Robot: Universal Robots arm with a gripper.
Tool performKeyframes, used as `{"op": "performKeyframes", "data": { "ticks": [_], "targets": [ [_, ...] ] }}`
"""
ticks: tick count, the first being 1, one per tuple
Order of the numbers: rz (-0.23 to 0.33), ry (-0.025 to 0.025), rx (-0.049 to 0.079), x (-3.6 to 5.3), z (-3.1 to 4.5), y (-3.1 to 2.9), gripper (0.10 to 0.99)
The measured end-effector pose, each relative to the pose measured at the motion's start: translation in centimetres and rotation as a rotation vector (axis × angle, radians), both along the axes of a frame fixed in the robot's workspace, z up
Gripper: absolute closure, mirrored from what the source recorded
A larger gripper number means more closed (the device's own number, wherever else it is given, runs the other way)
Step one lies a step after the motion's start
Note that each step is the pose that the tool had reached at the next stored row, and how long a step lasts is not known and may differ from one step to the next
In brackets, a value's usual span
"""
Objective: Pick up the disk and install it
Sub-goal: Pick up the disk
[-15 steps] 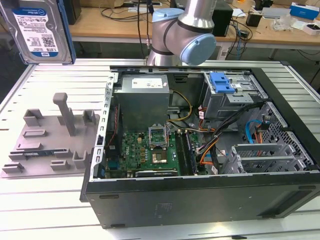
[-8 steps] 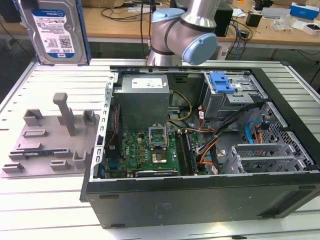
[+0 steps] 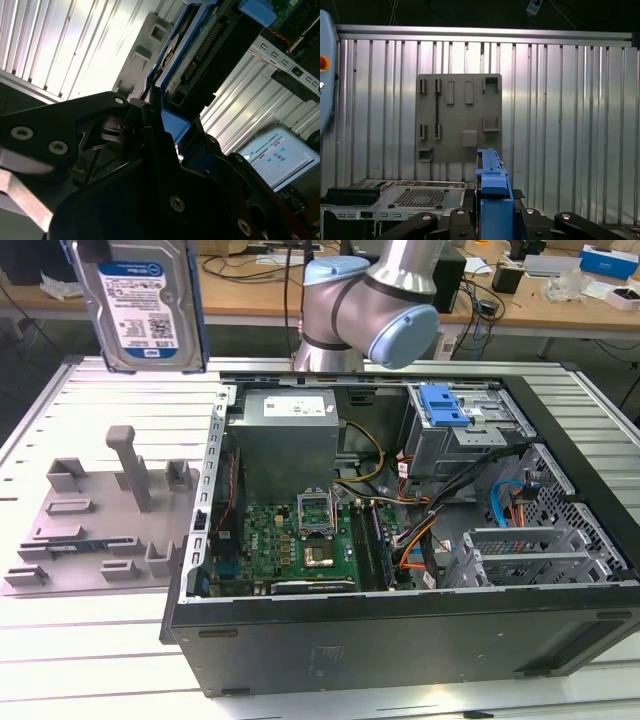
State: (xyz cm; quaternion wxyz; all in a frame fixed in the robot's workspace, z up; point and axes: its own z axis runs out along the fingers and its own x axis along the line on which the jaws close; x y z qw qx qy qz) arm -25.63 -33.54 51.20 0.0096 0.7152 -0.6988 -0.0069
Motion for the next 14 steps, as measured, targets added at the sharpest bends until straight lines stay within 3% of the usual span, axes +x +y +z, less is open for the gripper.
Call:
{"op": "performKeyframes", "data": {
  "ticks": [3, 5, 14],
  "targets": [
    [0.000, 0.0000, 0.000, 1.45, 0.00, -0.27, 0.718],
    [0.000, -0.0001, 0.000, 2.42, 0.00, -0.82, 0.718],
    [0.000, -0.0001, 0.000, 4.50, -0.03, -2.72, 0.718]
  ]
}}
